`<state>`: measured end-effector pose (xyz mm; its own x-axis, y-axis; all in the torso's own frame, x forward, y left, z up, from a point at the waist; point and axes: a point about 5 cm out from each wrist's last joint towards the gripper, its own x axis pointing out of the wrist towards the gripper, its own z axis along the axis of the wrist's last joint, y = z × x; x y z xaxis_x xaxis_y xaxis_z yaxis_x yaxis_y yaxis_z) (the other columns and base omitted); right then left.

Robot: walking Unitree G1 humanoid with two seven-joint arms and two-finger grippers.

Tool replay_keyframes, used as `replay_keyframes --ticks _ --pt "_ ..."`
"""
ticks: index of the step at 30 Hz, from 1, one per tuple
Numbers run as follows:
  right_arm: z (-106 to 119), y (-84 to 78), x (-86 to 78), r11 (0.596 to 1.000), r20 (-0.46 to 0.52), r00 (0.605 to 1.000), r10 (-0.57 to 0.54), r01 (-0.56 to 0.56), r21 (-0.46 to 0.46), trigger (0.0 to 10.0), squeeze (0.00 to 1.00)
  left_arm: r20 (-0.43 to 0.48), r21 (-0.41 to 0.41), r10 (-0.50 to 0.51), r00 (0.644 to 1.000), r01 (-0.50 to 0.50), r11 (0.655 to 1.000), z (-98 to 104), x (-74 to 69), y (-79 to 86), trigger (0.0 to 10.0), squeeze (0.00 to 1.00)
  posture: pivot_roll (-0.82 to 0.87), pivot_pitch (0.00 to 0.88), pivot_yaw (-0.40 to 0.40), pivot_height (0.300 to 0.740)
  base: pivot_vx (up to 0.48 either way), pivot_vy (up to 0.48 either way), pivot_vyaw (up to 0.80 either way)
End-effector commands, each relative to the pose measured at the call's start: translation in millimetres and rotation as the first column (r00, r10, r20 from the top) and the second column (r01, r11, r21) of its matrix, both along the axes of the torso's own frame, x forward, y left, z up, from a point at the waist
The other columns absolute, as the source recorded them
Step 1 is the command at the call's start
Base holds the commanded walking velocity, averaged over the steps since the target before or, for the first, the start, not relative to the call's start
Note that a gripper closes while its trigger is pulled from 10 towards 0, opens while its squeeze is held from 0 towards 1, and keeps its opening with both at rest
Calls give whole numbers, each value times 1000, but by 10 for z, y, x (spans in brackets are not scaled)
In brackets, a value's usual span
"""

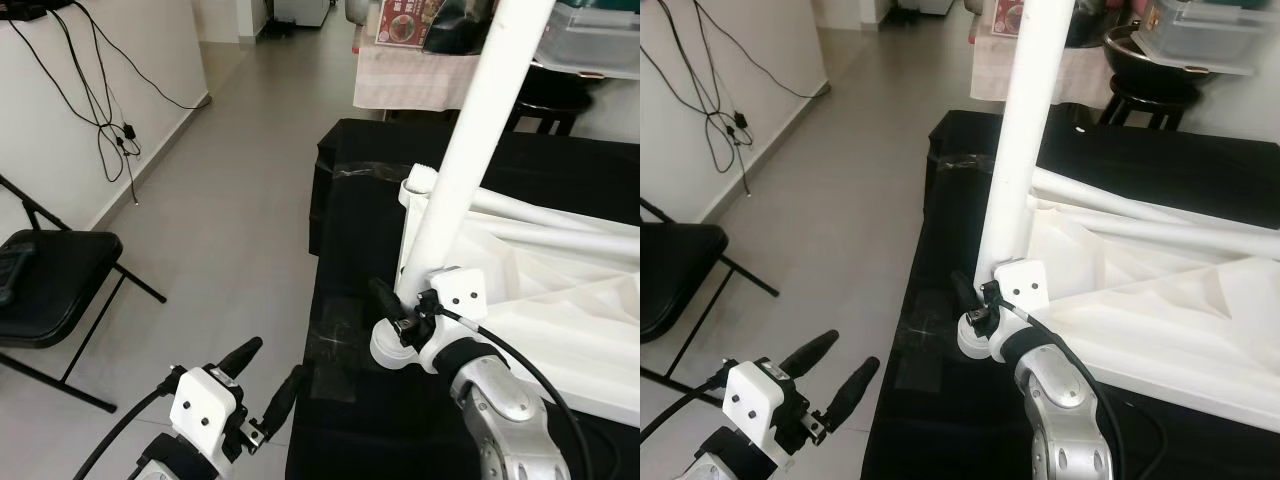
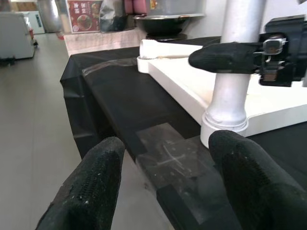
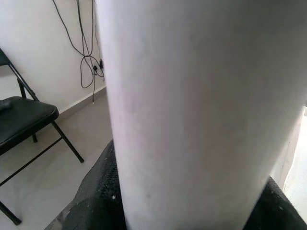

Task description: Building children table

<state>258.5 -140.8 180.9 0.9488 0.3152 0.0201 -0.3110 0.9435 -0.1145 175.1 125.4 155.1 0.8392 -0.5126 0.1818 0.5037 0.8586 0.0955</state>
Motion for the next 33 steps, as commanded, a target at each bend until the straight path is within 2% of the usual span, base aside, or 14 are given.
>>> replay_keyframes --ticks 1,6,7,8,9,10,12,13,15,18,19,27,28,33 --pt "-187 -210 29 990 -86 989 -120 113 -79 0 0 -35 13 -2 999 3 1000 -73 -2 22 10000 0 13 149 -30 740 0 0 0" --pt "-192 -148 49 994 -94 991 -90 83 -72 0 0 -33 16 2 999 -1 1000 -73 9 32 10000 0 8 149 -29 740 0 0 0" --pt "-165 -14 53 999 -105 994 -13 9 -35 9725 0 -31 17 8 999 -7 1000 -73 21 40 10000 0 6 142 -30 740 0 0 0" --pt "-165 -14 53 999 -105 994 -13 9 -35 9725 0 -31 17 8 999 -7 1000 -73 21 40 10000 0 6 142 -30 740 0 0 0" --pt "-99 172 77 987 -96 982 160 -159 23 10000 1000 -29 18 11 1000 -10 1000 -73 32 42 10000 0 -1 140 -33 740 0 0 0" --pt "-99 172 77 987 -96 982 160 -159 23 10000 1000 -29 18 11 1000 -10 1000 -73 32 42 10000 0 -1 140 -33 740 0 0 0" --pt "82 404 115 858 -40 859 511 -506 92 10000 1000 -27 16 9 1000 -9 1000 -74 47 31 10000 0 -1 135 -30 740 0 0 0" --pt "82 404 115 858 -40 859 511 -506 92 10000 1000 -27 16 9 1000 -9 1000 -74 47 31 10000 0 -1 135 -30 740 0 0 0" --pt "194 419 142 715 -25 714 699 -699 33 10000 1000 -28 14 4 1000 -4 1000 -72 53 16 10000 0 -1 133 -30 740 0 0 0" --pt "197 401 140 652 -43 651 757 -758 -12 10000 1000 -27 13 3 1000 -3 1000 -71 51 10 10000 0 -1 133 -30 740 0 0 0" --pt "185 392 198 596 -75 597 799 -802 -40 10000 0 -27 11 2 1000 -2 1000 -69 46 5 10000 0 6 134 -31 740 0 0 0" --pt "152 413 388 470 -144 469 871 -882 -33 9922 0 -29 8 1 1000 -1 1000 -64 27 -5 10000 0 22 139 -34 740 0 0 0" --pt "144 419 413 447 -155 445 882 -894 -20 0 0 -29 8 1 1000 -1 1000 -63 24 -6 10000 0 22 139 -34 740 0 0 0" --pt "140 398 447 419 -172 411 895 -908 6 0 0 -31 8 4 1000 -3 1000 -63 11 -8 10000 0 27 144 -34 740 0 0 0"
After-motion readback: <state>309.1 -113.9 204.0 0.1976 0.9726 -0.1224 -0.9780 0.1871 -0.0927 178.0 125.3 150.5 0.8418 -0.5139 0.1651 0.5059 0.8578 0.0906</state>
